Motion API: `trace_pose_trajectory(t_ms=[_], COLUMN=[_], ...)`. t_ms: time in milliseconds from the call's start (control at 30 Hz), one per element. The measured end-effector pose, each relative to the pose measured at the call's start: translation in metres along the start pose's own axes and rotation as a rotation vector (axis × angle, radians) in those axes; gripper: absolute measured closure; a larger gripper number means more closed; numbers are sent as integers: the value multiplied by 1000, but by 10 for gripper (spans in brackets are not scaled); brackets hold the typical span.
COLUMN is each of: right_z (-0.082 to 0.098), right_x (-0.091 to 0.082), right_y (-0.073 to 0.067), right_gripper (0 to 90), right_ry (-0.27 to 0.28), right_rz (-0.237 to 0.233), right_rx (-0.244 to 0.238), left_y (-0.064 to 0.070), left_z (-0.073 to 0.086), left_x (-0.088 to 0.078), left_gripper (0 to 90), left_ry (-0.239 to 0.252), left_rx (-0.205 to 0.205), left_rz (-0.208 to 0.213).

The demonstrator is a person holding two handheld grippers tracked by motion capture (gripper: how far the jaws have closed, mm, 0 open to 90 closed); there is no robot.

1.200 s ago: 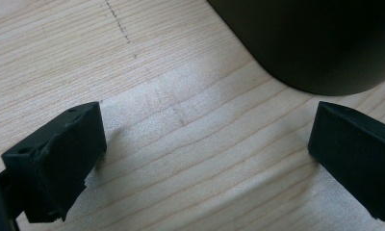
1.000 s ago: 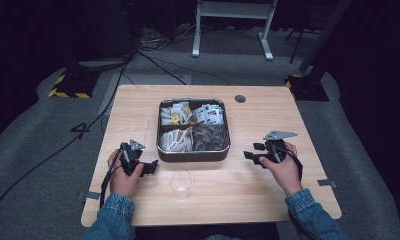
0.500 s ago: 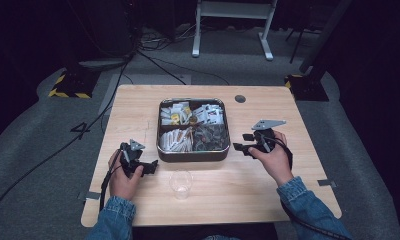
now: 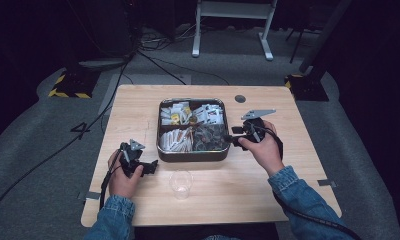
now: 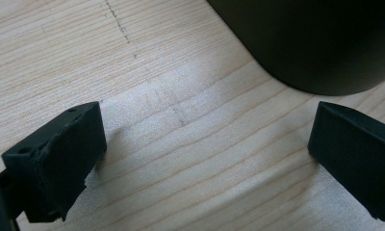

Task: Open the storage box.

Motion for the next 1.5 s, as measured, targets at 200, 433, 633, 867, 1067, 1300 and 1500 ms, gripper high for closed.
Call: trace_pose_trajectory(t_ms=[200,433,633,867,1067,1300,1500], right_z=[-13,-26,-38,-46,-46,-52,-54], right_x=[10,30,50,71,84,99,115], right_y=[-7,-10,-7,-10,-7,-13,-19], right_gripper=[459,382,335,379,423,456,455], right_ry=[-25,-29,-5,-5,-30,-9,-18], right_rz=[20,41,56,24,18,18,35], right_rx=[-47,-54,-25,17,40,3,-38], left_y=[0,0,0,0,1,0,1], left_z=[0,0,0,0,0,0,0], left_x=[0,0,0,0,0,0,0], left_gripper=[1,1,1,1,1,1,1], left_ry=[1,0,0,0,1,0,1], left_rx=[-1,-6,-6,-5,-5,-3,-5], left_rz=[0,2,2,2,2,0,2])
Point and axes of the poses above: each handheld gripper's, and its own axes: x roughly forward along the jaws, z roughly out of its underside, y roughly to its right, the point moved 7 cm from there along x, roughly forward along the jaws, and after that the axes turned 6 degrees about x, right-handed, at the moved point
